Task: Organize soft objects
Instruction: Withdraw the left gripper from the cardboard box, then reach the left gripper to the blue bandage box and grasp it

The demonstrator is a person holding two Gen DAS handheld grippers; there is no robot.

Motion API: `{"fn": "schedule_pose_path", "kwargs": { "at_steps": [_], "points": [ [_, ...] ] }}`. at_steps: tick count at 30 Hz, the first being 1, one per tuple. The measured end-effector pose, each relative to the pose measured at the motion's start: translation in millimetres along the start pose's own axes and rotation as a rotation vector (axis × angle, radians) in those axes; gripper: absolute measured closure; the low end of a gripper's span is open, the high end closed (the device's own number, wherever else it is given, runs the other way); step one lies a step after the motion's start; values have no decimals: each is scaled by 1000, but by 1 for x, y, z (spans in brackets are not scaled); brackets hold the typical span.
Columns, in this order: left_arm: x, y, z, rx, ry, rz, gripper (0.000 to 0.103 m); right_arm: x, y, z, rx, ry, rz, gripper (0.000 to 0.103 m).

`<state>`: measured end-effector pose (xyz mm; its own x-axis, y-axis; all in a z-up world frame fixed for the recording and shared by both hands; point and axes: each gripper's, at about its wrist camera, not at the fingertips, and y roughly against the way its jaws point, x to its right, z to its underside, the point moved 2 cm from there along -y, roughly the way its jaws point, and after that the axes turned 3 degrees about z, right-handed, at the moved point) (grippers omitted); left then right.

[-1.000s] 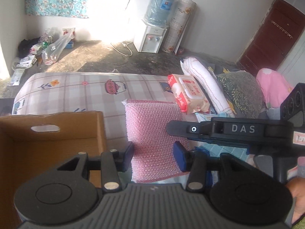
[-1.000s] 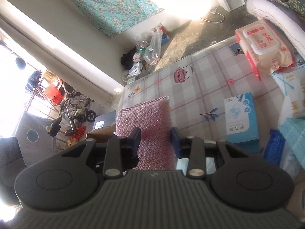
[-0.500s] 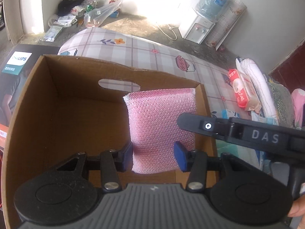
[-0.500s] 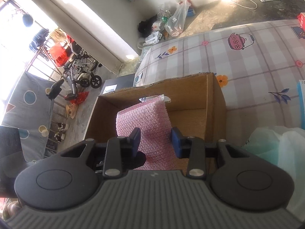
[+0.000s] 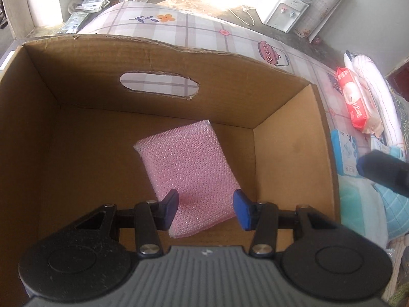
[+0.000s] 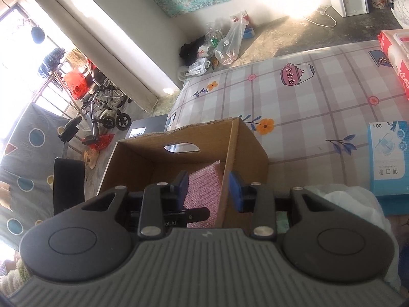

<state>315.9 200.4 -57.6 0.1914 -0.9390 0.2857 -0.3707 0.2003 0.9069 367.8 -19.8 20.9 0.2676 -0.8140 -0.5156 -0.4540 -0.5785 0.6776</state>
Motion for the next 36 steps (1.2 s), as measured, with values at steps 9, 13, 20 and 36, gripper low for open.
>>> {"fn": "schedule_pose_path", "kwargs": {
  "at_steps": [9, 13, 20, 36],
  "points": [
    [-19, -24, -25, -4, 149, -19, 56, 31, 7, 6, 4, -67, -17, 68],
    [-7, -29, -32, 1, 101, 35, 57, 41, 6, 9, -5, -89, -21, 68],
    [7, -35, -36, 22, 88, 25, 52, 58, 11, 10, 6, -116, -1, 68],
    [40, 91, -9, 361, 4, 39, 26, 118, 94, -4, 174, -160, 100, 58]
  ]
}}
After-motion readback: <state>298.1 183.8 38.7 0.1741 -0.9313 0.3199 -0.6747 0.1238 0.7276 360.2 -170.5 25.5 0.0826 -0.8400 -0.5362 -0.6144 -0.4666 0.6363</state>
